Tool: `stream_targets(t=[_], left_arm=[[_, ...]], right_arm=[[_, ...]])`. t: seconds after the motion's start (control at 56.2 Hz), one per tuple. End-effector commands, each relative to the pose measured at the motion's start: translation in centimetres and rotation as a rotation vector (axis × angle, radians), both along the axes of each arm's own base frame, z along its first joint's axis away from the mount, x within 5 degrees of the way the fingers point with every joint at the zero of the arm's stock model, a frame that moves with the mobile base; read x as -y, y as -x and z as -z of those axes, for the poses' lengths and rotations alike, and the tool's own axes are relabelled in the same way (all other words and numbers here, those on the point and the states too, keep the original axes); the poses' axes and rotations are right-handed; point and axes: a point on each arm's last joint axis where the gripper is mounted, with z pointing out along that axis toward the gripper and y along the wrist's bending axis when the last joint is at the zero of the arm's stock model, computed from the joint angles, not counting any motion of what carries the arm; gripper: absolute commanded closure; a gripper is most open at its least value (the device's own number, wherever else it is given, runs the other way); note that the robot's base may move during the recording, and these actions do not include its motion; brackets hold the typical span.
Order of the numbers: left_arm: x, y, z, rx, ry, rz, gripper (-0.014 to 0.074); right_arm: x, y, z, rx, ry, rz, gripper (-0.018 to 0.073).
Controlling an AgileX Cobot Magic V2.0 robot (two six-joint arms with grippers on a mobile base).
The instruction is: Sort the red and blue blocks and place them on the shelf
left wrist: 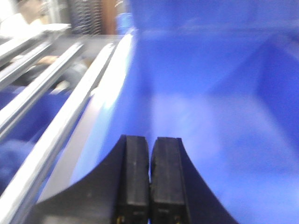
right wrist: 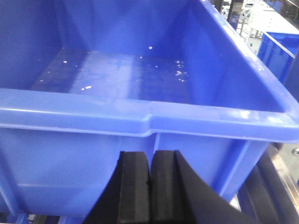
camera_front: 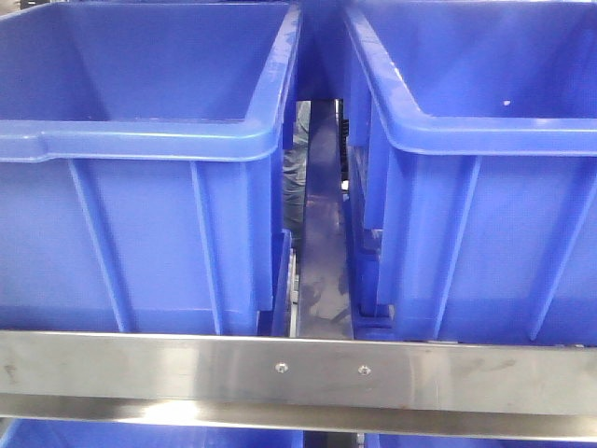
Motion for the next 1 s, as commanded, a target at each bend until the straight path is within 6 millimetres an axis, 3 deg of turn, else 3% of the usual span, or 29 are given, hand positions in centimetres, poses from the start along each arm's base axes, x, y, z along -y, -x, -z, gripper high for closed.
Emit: stream_targets(t=[0.0,0.249,0.979], left_arm=[[-0.2,0.5,-0.5,0.108,0.013,-0.024,0.0517],[-0.1,1.1,3.2,0.107,0.017,0.003,0.0517],[0.2,1.4,3.1,0.133,0.014,0.051,0.0517]], right_arm=[[0.1,0.1,-0.9,0.112,0.008,0.008,0.051],[0.1,0.1,-0.9,0.112,0.008,0.008,0.051],[0.1,0.1,-0.9,0.112,0.008,0.008,0.051]])
